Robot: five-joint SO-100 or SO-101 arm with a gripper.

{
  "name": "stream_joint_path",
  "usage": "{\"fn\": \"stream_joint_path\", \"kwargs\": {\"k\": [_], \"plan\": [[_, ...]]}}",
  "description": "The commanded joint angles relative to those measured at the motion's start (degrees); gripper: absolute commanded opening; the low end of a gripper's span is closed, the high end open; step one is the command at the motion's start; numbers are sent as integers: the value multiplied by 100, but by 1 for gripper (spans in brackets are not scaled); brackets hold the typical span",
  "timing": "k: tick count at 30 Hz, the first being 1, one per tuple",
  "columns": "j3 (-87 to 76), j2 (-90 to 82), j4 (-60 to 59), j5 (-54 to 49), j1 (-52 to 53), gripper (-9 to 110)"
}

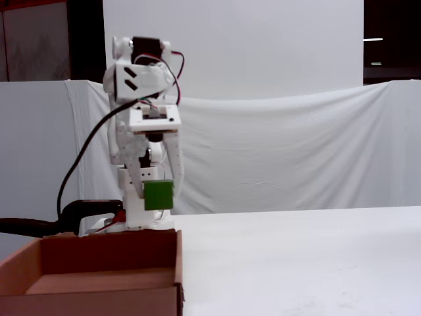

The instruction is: Grasp a green cube and put it in a box.

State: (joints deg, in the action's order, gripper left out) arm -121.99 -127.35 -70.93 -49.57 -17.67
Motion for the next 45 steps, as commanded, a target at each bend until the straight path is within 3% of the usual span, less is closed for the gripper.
{"fn": "stream_joint_path", "kwargs": {"k": [1,18,31,45], "plan": [[325,105,202,-475,422,13],[554,1793,1942,-879,1310,13],[-817,2338,4087,-976,1336,13],[-589,2320,3357,-1055,1283,19]]}}
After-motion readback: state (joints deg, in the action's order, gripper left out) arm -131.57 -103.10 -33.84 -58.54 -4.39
